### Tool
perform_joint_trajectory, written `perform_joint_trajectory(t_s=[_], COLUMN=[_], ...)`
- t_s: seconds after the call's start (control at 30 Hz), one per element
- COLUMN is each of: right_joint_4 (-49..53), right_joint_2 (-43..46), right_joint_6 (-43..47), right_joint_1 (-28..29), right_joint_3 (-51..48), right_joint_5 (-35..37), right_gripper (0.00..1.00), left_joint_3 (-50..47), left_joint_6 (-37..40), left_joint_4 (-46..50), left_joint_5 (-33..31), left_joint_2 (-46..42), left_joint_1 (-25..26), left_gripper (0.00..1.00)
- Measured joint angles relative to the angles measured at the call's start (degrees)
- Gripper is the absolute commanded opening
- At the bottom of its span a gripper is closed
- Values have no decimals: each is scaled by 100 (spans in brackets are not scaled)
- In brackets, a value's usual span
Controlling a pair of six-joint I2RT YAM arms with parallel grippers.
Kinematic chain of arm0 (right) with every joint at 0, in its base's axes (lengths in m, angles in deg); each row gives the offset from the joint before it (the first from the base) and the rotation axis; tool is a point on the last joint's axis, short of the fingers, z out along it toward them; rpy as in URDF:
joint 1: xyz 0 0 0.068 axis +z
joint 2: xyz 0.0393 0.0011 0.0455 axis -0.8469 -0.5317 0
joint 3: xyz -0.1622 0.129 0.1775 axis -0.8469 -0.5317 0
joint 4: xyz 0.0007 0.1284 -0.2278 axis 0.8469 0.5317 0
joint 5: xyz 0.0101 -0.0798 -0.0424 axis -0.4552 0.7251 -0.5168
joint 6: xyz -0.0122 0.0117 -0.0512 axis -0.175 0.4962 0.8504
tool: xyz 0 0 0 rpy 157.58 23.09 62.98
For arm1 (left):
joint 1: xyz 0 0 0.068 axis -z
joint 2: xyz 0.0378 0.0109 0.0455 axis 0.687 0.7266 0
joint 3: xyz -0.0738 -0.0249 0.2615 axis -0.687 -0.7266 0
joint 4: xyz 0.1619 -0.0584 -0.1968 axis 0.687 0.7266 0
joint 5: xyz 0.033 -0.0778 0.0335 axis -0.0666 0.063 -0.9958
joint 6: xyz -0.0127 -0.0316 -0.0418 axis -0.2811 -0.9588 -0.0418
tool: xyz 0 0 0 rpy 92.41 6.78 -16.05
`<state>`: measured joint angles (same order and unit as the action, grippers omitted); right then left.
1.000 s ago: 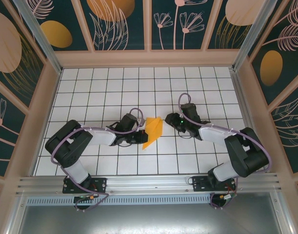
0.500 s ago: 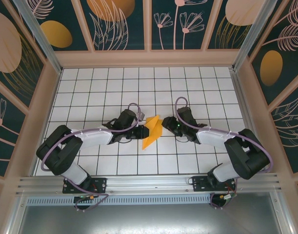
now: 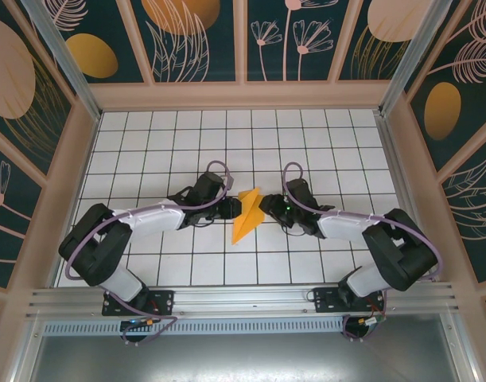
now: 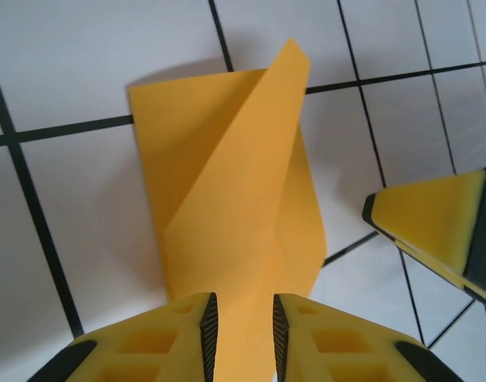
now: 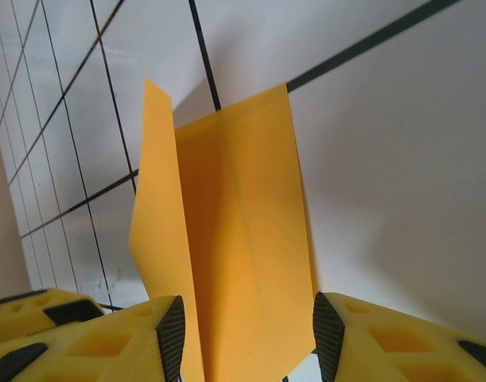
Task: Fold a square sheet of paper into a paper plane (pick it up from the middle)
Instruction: Turn over the paper at the center of the table.
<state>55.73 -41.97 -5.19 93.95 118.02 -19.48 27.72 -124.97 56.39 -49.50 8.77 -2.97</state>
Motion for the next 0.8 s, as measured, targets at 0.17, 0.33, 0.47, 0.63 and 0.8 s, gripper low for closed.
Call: perform_joint_trajectory(t_s=[0.17, 0.33, 0.47, 0.63, 0.8], right_joint_4=[-24, -50, -120, -273, -361], right_joint_2=[-144, -247, -299, -374, -435], right_joint_6=[-151, -267, -299, -343, -404], right_joint_1=[79, 118, 149, 177, 179], right_joint_3=[-13, -50, -96, -96, -94], right_joint_5=[-35, -70, -94, -166, -208], right_gripper=[48, 48, 47, 47, 47], left_joint_3=[63, 105, 138, 170, 173], left_joint_6=[81, 111, 114, 153, 153], left_joint_4=[72, 109, 111, 107, 103], left_joint_5=[-37, -37, -35, -28, 11], left_joint_2=[227, 361, 446, 610, 671], left_joint_1=[-20, -22, -22, -22, -22], left_gripper=[31, 32, 33, 33, 32])
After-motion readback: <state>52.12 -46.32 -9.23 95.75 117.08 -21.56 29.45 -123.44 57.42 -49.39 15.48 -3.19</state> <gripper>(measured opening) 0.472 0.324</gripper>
